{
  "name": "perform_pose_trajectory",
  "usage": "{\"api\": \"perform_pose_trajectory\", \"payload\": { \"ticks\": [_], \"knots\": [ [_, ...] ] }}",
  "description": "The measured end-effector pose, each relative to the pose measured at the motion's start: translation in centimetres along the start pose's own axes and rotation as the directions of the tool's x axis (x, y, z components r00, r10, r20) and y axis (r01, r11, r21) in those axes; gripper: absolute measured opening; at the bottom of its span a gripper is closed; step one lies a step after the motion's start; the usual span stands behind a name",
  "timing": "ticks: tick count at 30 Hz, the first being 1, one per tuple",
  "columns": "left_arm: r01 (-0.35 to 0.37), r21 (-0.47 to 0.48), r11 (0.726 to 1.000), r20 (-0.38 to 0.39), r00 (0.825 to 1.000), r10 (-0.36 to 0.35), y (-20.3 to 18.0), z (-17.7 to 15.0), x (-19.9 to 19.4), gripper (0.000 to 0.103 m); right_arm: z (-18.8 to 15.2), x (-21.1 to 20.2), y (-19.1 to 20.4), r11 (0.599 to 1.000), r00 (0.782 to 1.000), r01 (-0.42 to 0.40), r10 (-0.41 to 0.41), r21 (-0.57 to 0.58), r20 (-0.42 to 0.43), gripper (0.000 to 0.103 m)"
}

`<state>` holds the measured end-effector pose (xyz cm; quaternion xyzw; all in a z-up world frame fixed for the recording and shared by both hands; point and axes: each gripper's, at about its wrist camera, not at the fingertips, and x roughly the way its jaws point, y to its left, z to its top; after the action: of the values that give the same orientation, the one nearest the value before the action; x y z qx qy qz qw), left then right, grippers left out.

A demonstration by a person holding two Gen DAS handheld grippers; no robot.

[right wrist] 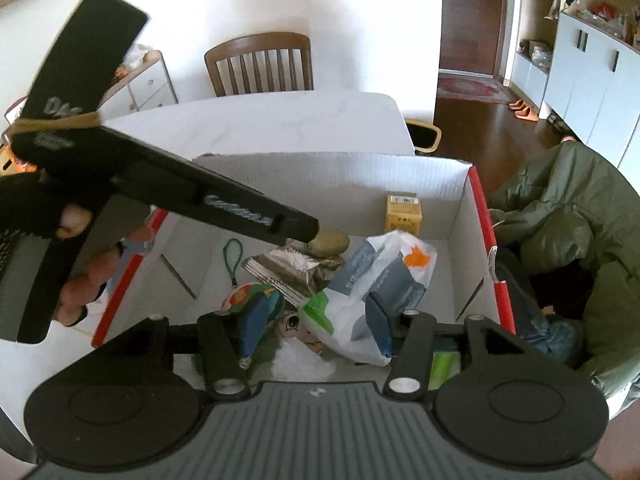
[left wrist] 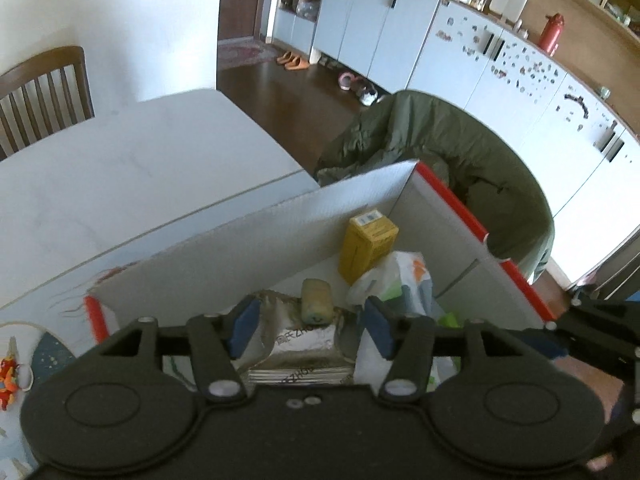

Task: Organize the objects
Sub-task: 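Open left tool to drop cylinder while right tool releases bubble-wrap into box, then move both empty tools back to the blue mat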

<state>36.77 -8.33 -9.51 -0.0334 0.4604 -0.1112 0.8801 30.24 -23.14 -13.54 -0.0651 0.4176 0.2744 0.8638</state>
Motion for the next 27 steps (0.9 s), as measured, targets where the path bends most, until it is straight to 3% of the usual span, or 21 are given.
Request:
{"api": "perform_pose_trajectory", "payload": {
  "ticks": [15, 21, 27],
  "knots": [
    [0.021, 0.013, 1.0, 0.117, 0.993, -0.023, 2.3, -1.8, -7.7, 0.071, 1.5, -1.9, 2.3, 0.996, 0.996, 0.018, -0.026, 0.091, 0.085, 0.055],
    [0.008, 0.006, 1.0, 0.148, 0.989, -0.008, 4.5, -2.8, -10.7, 0.081, 2.1, -2.7, 4.4, 0.992, 0.992, 0.011, -0.027, 0.128, 0.121, 0.071],
    [-0.015, -0.003, 1.0, 0.183, 0.983, 0.016, 6.7, -3.7, -13.3, 0.091, 3.0, -2.6, 7.2, 0.989, 0.989, -0.011, -0.011, 0.147, 0.15, 0.077]
  ]
}}
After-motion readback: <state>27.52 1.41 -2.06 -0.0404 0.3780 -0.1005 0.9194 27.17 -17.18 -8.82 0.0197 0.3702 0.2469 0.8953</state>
